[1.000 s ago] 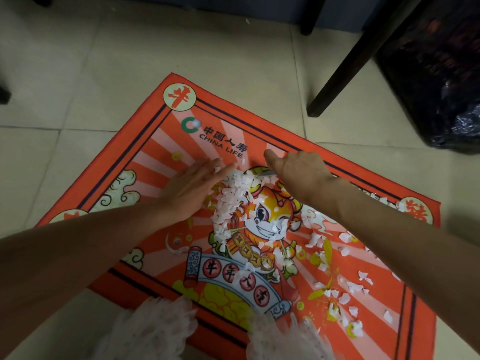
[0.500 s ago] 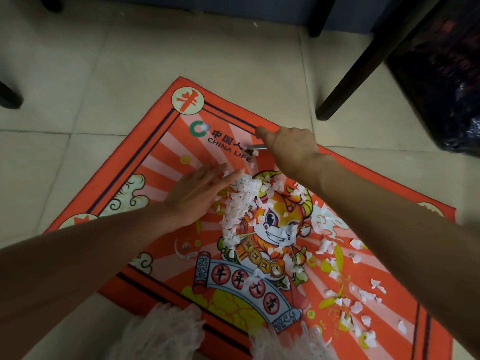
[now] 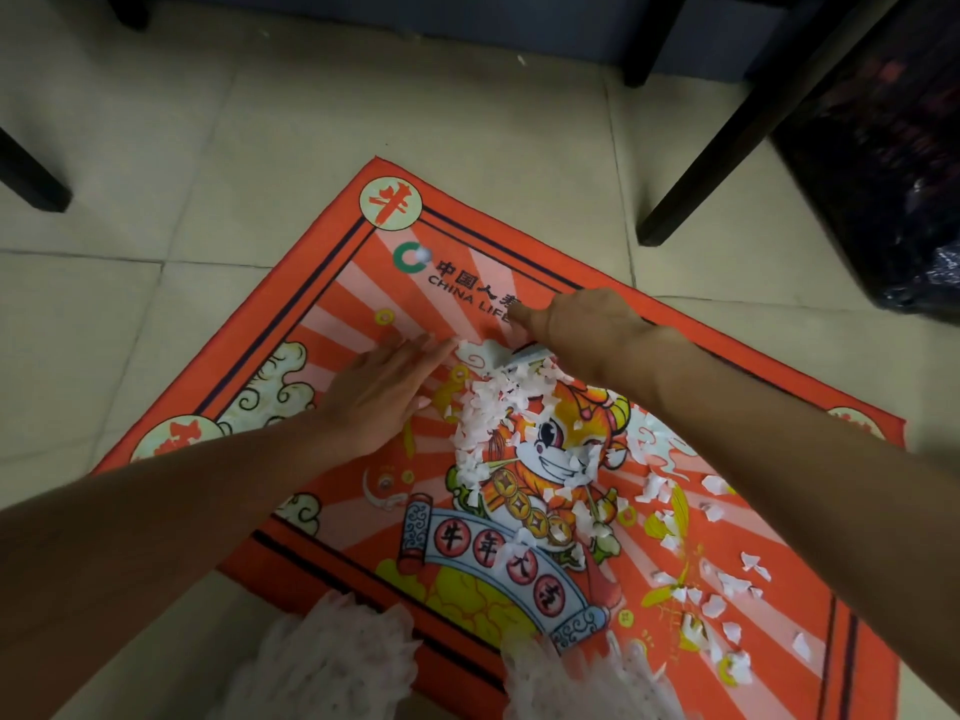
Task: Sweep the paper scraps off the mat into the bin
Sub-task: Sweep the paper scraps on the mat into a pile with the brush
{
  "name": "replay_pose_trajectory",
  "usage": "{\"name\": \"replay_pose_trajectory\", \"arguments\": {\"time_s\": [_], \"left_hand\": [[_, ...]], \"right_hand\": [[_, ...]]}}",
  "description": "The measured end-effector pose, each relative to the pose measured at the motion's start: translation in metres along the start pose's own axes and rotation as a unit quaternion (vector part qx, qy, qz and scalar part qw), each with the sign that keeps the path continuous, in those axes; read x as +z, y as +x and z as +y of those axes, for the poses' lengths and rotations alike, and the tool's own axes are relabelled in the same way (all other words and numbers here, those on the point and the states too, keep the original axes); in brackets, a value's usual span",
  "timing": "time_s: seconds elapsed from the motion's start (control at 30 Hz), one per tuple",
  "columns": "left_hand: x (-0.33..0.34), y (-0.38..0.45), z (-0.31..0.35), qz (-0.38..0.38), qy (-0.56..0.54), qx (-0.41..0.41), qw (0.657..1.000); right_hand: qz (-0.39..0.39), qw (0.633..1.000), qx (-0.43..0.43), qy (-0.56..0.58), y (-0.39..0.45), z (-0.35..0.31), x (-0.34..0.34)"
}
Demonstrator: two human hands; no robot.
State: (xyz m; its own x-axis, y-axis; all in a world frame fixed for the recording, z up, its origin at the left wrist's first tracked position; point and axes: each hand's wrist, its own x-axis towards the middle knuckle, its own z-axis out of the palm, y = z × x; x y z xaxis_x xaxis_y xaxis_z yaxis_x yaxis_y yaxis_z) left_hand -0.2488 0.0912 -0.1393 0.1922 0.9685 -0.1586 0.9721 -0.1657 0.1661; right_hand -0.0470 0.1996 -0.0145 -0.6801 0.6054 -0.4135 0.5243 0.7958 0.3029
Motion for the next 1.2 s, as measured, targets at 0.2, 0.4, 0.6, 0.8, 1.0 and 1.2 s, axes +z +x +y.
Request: {"name": "replay_pose_trajectory", "arguments": {"time_s": [0.2,0.4,0.6,0.8,1.0,1.2], "left_hand": [[-0.001,0.002,-0.002,-0.025,-0.013,-0.044,0.999],[0.000,0.004,-0.005,-0.024,-0.026,-0.062,0.997],[-0.002,0.003,-0.006,-0.030,-0.037,-0.077,0.996],[-0.001,0.005,-0.003,-0.032,-0.029,-0.073,0.996],[-0.001,-0.001,0.006,-0.025,-0.024,-0.064,0.997],[0.000,-0.012,0.010,-0.048,-0.002,-0.073,0.996]], "right_hand": [[0.033,0.999,0.031,0.000,0.010,0.004,-0.017],[0.058,0.998,0.000,-0.003,0.041,-0.007,-0.031],[0.048,0.999,-0.009,-0.015,0.054,-0.027,-0.030],[0.021,0.999,-0.030,-0.032,0.040,-0.030,-0.028],[0.004,0.997,-0.053,-0.051,0.014,-0.028,-0.021],[-0.023,0.998,-0.028,-0.043,-0.009,-0.027,-0.013]]}}
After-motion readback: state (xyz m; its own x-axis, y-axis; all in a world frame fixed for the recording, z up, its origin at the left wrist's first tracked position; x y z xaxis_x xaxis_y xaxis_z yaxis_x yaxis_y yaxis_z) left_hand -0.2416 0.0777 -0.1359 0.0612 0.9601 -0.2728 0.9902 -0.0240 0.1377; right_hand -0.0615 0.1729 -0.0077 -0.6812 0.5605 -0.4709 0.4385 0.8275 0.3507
